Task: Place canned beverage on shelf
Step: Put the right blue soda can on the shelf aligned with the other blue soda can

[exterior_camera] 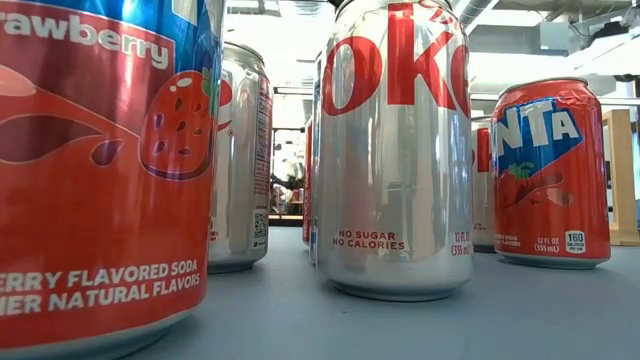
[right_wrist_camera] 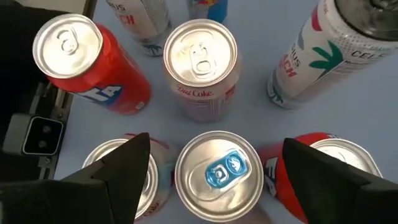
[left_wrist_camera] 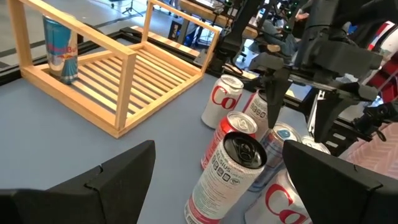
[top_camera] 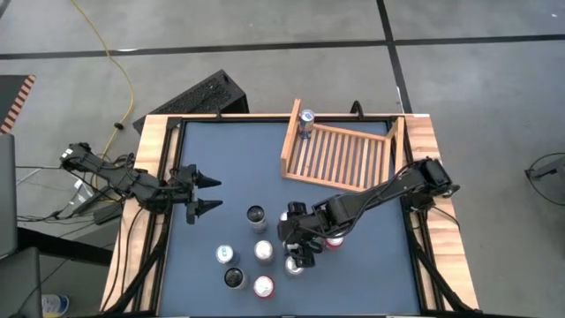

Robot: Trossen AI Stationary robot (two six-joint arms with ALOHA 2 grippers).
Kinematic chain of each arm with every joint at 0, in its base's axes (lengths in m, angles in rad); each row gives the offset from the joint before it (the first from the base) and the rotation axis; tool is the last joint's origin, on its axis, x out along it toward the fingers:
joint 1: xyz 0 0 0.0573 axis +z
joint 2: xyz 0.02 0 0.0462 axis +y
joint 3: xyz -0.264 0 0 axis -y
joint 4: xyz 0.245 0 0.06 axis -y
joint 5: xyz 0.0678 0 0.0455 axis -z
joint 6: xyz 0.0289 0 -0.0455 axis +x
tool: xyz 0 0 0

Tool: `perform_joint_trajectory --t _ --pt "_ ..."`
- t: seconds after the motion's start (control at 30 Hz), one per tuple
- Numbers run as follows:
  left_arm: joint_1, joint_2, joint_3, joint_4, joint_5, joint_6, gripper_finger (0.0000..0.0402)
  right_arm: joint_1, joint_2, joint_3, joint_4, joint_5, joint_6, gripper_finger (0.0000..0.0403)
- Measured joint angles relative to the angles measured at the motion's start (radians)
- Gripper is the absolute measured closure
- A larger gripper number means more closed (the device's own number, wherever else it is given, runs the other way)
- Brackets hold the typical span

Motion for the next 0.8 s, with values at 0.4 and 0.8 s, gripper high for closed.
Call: perform_joint_trajectory --t 0.4,0.8 --pt "0.0 0.0 0.0 -0.004 0.004 -0.006 0.006 -0.001 0.008 -0.026 -0.019 0.03 0.013 0.0061" --pt "0.0 0.0 0.0 -0.003 0.008 -0.013 0.006 -0.001 0.083 -0.02 -0.051 0.015 0.035 0.0088"
